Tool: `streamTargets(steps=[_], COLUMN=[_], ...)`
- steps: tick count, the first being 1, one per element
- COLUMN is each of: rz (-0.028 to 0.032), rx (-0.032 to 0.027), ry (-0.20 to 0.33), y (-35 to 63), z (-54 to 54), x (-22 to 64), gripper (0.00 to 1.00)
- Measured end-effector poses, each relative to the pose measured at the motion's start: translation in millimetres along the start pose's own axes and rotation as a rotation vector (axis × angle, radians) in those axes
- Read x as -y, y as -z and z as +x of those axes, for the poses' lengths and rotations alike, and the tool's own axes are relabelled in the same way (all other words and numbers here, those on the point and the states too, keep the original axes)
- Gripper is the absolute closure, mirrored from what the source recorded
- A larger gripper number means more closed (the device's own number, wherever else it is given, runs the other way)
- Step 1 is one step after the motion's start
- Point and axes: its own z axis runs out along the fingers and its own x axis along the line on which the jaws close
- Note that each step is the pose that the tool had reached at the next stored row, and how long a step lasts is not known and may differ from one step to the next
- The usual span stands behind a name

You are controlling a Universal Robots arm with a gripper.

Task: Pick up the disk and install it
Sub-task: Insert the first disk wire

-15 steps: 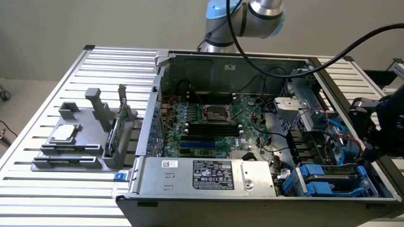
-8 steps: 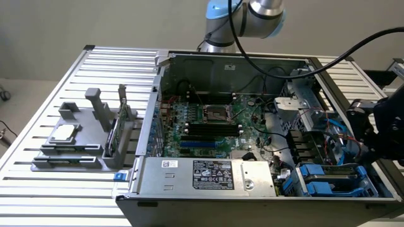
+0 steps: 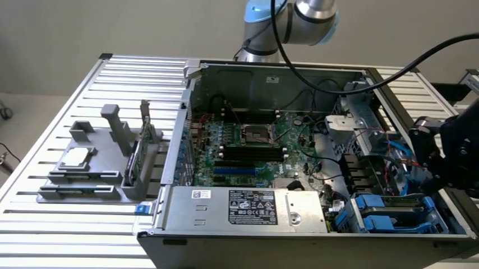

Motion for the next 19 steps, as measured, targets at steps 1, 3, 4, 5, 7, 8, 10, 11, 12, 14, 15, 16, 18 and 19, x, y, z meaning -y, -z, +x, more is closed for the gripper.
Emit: streamTargets(steps=[1, 3, 4, 5, 7, 8, 10, 11, 12, 14, 15, 16, 18, 19], rz=[-0.0046, -0.0150, -0.0193, -0.0227, -0.0263, -0.0273, -0.0284, -0.0289, -0.0292, -0.0292, -0.0290, -0.0288, -0.0286, -0.0290], rx=[-0.0040, -0.0126, -0.0159, -0.0178, -0.0179, -0.0168, -0.0140, -0.0126, -0.0115, -0.0098, -0.0091, -0.0085, -0.0082, -0.0077], ry=[-0.005, -0.018, -0.024, -0.032, -0.047, -0.056, -0.073, -0.082, -0.089, -0.102, -0.109, -0.115, -0.127, -0.133], y=[-0.2, -0.7, -1.1, -1.4, -2.6, -3.3, -4.7, -5.4, -5.9, -7.1, -7.6, -8.2, -9.6, -10.4], z=[0.0, 0.0, 0.0, 0.0, 0.0, 0.0, -0.1, -0.1, -0.1, -0.1, -0.2, -0.2, -0.2, -0.3], x=[0.1, 0.2, 0.3, 0.4, 0.6, 0.8, 1.1, 1.3, 1.3, 1.6, 1.7, 1.8, 2.1, 2.3], gripper=[0.89, 0.89, 0.89, 0.89, 0.89, 0.89, 0.88, 0.88, 0.82, 0.76, 0.70, 0.64, 0.58, 0.58])
